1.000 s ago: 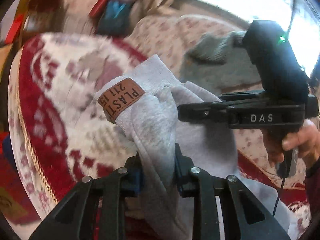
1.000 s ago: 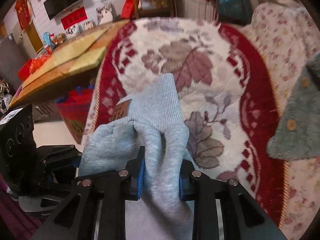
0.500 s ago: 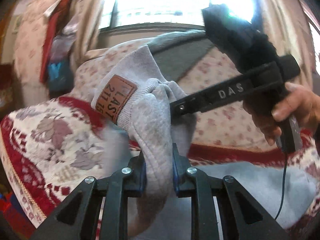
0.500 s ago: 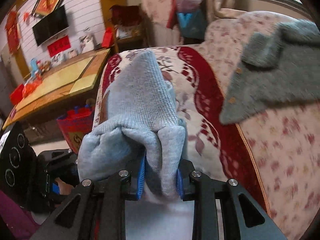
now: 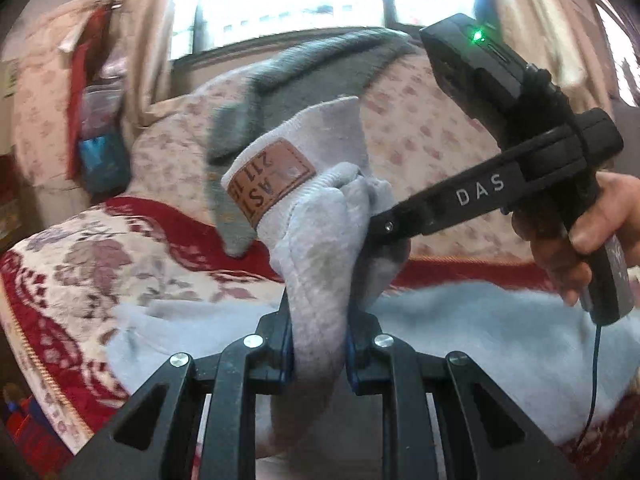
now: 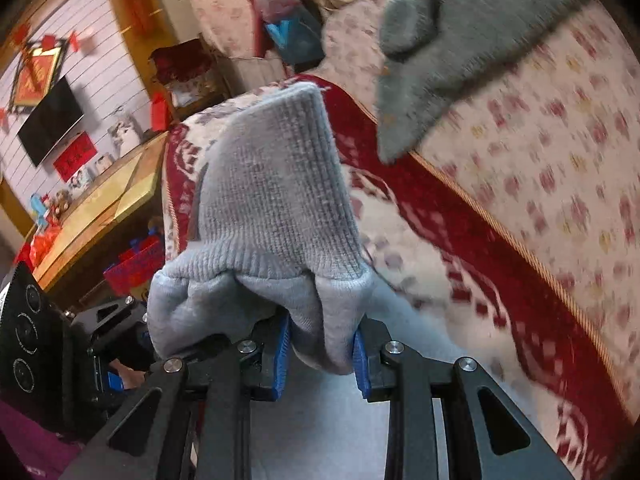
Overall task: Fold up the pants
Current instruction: 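Grasp the tagged waistband with the left gripper and lift it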
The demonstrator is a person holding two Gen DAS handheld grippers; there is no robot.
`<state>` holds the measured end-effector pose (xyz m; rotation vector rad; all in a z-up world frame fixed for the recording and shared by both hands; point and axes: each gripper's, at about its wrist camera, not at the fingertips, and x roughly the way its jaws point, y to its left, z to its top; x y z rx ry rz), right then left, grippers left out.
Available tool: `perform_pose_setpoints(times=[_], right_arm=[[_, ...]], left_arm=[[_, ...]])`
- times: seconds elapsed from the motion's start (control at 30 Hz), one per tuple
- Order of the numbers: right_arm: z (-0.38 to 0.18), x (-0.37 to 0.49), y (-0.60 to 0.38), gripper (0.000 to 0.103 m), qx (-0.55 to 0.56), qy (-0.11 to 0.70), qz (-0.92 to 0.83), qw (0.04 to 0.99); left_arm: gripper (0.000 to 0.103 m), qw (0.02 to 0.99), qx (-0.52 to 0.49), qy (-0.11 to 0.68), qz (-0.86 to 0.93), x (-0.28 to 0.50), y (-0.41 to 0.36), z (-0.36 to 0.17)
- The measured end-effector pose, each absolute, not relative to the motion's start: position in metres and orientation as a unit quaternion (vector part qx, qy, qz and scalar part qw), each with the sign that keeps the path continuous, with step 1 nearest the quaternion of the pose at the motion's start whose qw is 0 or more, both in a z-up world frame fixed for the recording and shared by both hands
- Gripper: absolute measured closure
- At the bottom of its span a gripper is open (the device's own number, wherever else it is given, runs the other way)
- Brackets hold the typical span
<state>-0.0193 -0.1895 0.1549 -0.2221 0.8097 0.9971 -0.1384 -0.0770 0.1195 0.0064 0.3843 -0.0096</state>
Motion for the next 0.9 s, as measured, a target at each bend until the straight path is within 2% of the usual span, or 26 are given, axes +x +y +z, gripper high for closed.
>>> perform_pose_setpoints(times=[0.17, 0.27, 0.33, 0.43, 0.47, 0.5, 0.53, 0.57, 0.67, 0.8, 0.9], right_arm=[[0.158, 0.000, -0.099, 0.074, -0.141, 0.370, 0.494, 0.774], [0.135, 0.018, -0.025, 0.074, -0.159, 0.390, 0.509, 0.751], [0.116, 0.028, 0.011, 0.074, -0.171, 0.401, 0.513, 0.739], [0.074, 0.048, 0.063, 0.072, -0.217, 0.448, 0.481, 0.721], [0.063, 0.054, 0.072, 0.068, -0.231, 0.465, 0.471, 0.713], [0.057, 0.058, 0.075, 0.063, -0.233, 0.474, 0.466, 0.709], [0.057, 0.063, 0.077, 0.050, -0.225, 0.481, 0.470, 0.705], [0.058, 0.065, 0.077, 0.038, -0.219, 0.483, 0.479, 0.699], [0.061, 0.072, 0.082, 0.019, -0.227, 0.485, 0.493, 0.685], [0.036, 0.086, 0.107, 0.017, -0.248, 0.536, 0.488, 0.642], [0.020, 0.093, 0.122, 0.016, -0.250, 0.559, 0.504, 0.609]], left_arm=[[0.083, 0.969, -0.077, 0.221, 0.077, -0.117, 0.008, 0.112], [0.077, 0.946, -0.158, 0.256, 0.123, -0.106, 0.069, 0.090], [0.067, 0.928, -0.194, 0.286, 0.139, -0.101, 0.098, 0.071], [0.041, 0.900, -0.250, 0.324, 0.150, -0.102, 0.131, 0.046], [0.034, 0.895, -0.264, 0.329, 0.148, -0.103, 0.137, 0.042], [0.022, 0.890, -0.284, 0.326, 0.145, -0.105, 0.147, 0.039], [0.015, 0.888, -0.297, 0.319, 0.144, -0.107, 0.152, 0.037], [0.013, 0.885, -0.315, 0.311, 0.145, -0.110, 0.157, 0.036], [0.006, 0.865, -0.369, 0.310, 0.142, -0.110, 0.168, 0.028], [0.006, 0.847, -0.353, 0.371, 0.140, -0.087, 0.157, 0.010], [0.001, 0.853, -0.335, 0.370, 0.154, -0.078, 0.148, 0.006]])
